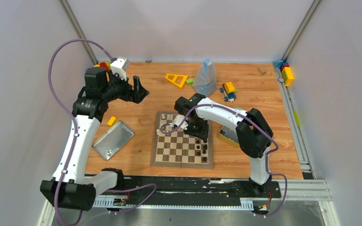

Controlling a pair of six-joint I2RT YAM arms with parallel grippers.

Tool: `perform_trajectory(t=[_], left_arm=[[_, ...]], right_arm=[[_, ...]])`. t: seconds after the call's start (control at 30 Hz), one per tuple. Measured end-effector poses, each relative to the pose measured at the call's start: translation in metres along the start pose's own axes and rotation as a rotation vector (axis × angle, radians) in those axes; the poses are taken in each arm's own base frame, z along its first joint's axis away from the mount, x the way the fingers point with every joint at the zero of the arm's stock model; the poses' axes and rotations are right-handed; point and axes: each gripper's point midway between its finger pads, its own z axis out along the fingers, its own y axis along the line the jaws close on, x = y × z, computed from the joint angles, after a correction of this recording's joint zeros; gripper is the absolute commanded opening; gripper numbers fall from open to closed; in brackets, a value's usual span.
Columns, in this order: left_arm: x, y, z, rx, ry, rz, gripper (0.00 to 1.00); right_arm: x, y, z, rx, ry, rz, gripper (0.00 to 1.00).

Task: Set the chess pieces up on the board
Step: Place the chess piece on the chessboard.

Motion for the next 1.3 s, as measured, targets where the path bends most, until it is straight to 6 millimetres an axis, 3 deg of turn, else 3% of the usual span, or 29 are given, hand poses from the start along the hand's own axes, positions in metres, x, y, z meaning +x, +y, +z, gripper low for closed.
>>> perform_trajectory(t=[0.27,0.6,0.87,1.0,1.13,1.3], left_arm=[[-0.001,0.0,0.0,0.001,-0.002,0.001,1.0],[-0.001,0.001,0.0,0.002,-0.003,-0.002,1.0],[-0.001,0.001,0.0,0.002,-0.003,-0.003,1.0],[-0.001,0.001,0.0,0.002,-0.003,-0.003,1.0],[-0.001,0.001,0.0,0.001,-0.003,-0.003,1.0],[-0.001,0.001,-0.001,0.001,-0.003,-0.003,1.0]], right_arm=[[-0.001,0.001,0.0,-0.003,-0.002,-0.002,0.16],[-0.003,0.001,0.0,-0.005,-0.01,0.003,0.32],[-0.006,0.0,-0.006,0.011,-0.041,0.013,0.34],[-0.008,-0.002,-0.024,0.026,-0.109,0.036,0.38],[-0.006,-0.008,-0.054,0.046,-0.236,0.09,0.38],[0.018,-0.043,-0.094,0.1,-0.408,0.267,0.38]])
